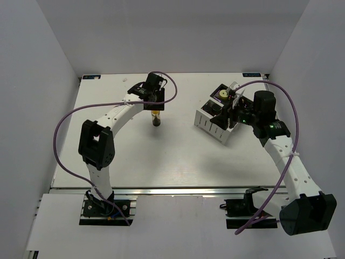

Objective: Organize the condiment bottles

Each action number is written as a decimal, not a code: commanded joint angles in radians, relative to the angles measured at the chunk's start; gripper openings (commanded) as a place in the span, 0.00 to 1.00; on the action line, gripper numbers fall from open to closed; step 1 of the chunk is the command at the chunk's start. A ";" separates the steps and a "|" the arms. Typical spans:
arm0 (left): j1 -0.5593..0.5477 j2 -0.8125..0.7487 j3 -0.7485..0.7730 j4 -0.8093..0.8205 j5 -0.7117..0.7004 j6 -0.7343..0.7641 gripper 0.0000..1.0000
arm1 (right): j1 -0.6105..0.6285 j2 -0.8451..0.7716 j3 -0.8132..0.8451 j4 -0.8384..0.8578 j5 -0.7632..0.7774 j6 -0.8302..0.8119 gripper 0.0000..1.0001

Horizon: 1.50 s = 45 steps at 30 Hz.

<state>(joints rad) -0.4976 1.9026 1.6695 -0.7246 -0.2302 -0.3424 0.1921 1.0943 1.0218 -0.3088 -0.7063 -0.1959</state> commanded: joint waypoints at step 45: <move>-0.441 0.136 0.628 0.143 0.187 0.000 0.00 | -0.181 -0.117 0.083 -0.001 0.424 0.188 0.00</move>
<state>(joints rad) -0.9287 2.0373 2.2314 -0.6449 -0.0467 -0.3447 0.0200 1.0103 1.1137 -0.3405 -0.2943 -0.0250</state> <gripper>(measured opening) 0.554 0.018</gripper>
